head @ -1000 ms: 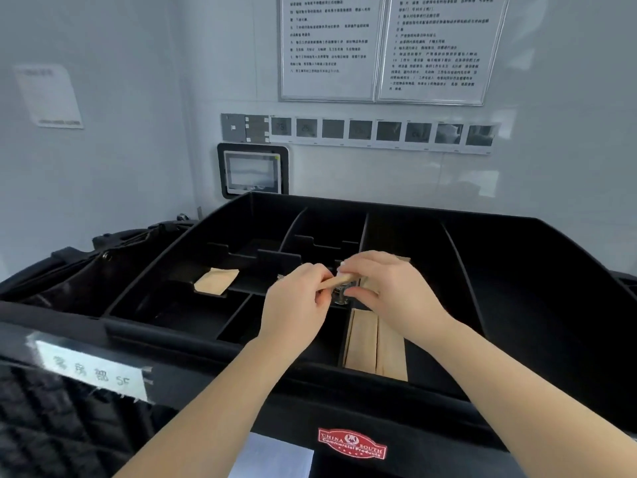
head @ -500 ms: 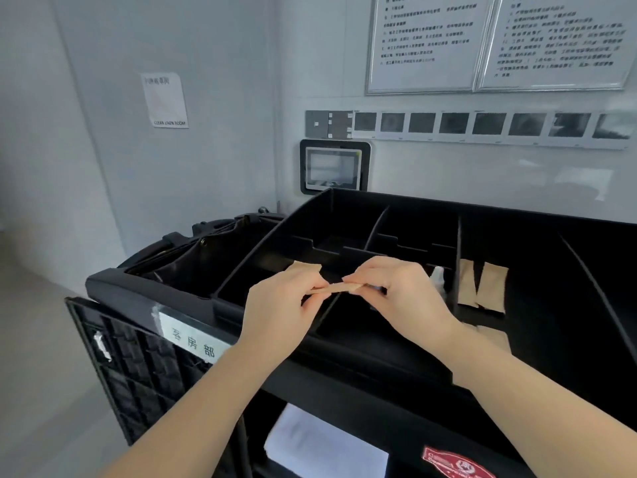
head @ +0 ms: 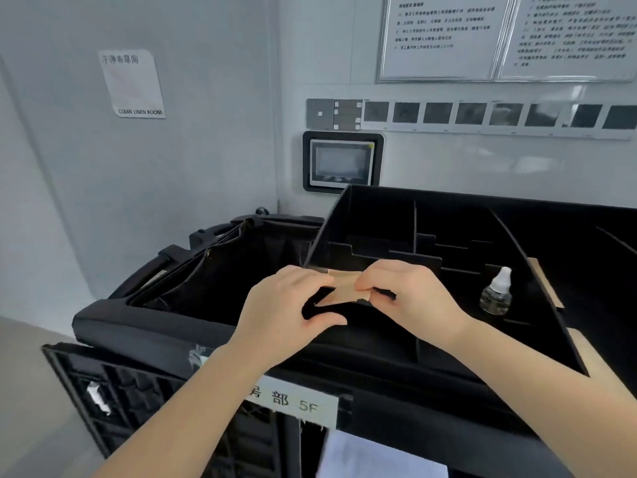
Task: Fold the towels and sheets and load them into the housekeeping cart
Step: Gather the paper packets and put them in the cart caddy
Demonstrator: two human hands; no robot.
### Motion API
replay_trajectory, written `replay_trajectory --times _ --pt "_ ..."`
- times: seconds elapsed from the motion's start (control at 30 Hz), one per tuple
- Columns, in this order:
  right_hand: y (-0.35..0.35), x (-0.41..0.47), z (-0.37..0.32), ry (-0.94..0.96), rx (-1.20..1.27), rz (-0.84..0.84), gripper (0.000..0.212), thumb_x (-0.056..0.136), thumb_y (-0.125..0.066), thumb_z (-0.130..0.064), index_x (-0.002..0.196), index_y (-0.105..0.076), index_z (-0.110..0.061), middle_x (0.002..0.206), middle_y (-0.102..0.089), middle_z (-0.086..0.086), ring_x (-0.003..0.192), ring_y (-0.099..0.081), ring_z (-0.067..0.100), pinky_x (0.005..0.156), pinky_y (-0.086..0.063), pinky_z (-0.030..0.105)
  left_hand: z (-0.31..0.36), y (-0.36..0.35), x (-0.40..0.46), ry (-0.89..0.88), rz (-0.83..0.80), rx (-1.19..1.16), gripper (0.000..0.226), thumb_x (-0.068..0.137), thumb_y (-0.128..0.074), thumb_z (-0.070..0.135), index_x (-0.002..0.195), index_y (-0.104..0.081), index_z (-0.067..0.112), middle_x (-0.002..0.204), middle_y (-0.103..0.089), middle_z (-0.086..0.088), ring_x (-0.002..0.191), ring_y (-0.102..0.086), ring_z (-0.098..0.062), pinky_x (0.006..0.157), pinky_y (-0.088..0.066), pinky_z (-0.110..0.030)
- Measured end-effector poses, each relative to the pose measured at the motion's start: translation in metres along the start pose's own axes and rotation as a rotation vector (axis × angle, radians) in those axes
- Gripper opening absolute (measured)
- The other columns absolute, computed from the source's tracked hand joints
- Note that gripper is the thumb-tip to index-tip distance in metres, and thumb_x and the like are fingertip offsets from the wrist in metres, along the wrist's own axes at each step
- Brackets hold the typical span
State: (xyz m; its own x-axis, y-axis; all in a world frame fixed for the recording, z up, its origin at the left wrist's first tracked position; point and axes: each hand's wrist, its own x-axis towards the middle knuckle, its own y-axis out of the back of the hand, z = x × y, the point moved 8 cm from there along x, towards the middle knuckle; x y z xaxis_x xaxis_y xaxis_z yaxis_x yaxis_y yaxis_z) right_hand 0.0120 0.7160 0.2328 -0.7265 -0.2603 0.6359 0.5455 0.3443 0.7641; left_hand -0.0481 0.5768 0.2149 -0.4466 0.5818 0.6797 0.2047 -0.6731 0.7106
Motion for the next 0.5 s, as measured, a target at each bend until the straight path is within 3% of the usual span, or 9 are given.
replay_trajectory --times 0.07,0.13,0.3,0.5 --pt "-0.01 0.0 -0.002 0.041 -0.05 -0.053 0.02 0.076 -0.075 0.001 0.089 -0.073 -0.015 0.092 -0.068 -0.005 0.086 -0.065 0.015 0.07 -0.056 0.033 -0.01 -0.007 -0.005 0.001 -0.068 -0.002 0.073 0.071 -0.058 0.073 0.125 -0.062 0.023 0.122 -0.062 0.013 0.115 -0.054 -0.006 0.094 -0.041 -0.024" --pt "-0.02 -0.001 -0.003 0.079 -0.076 -0.105 0.022 0.074 -0.074 0.004 0.086 -0.072 -0.015 0.092 -0.068 -0.005 0.087 -0.065 0.017 0.068 -0.057 0.034 -0.017 -0.014 -0.011 0.009 -0.117 0.003 0.08 0.076 -0.047 0.077 0.134 -0.054 0.024 0.135 -0.053 0.012 0.127 -0.044 -0.006 0.103 -0.03 -0.024" --pt "-0.048 -0.001 -0.002 0.151 -0.069 -0.279 0.021 0.079 -0.067 0.0 0.092 -0.073 -0.017 0.098 -0.068 -0.001 0.089 -0.066 0.019 0.07 -0.056 0.037 -0.036 -0.026 -0.023 0.123 -0.122 -0.051 0.065 0.094 -0.023 0.062 0.146 -0.039 0.027 0.151 -0.037 0.009 0.14 -0.028 -0.005 0.112 -0.022 -0.024" --pt "-0.073 -0.004 -0.001 0.223 -0.042 -0.451 0.018 0.088 -0.064 -0.008 0.1 -0.074 -0.015 0.105 -0.07 -0.002 0.097 -0.065 0.017 0.079 -0.055 0.036 -0.045 -0.033 -0.026 0.191 -0.147 -0.046 0.058 0.097 -0.023 0.051 0.149 -0.033 0.028 0.155 -0.031 0.011 0.144 -0.019 -0.004 0.117 -0.023 -0.03"
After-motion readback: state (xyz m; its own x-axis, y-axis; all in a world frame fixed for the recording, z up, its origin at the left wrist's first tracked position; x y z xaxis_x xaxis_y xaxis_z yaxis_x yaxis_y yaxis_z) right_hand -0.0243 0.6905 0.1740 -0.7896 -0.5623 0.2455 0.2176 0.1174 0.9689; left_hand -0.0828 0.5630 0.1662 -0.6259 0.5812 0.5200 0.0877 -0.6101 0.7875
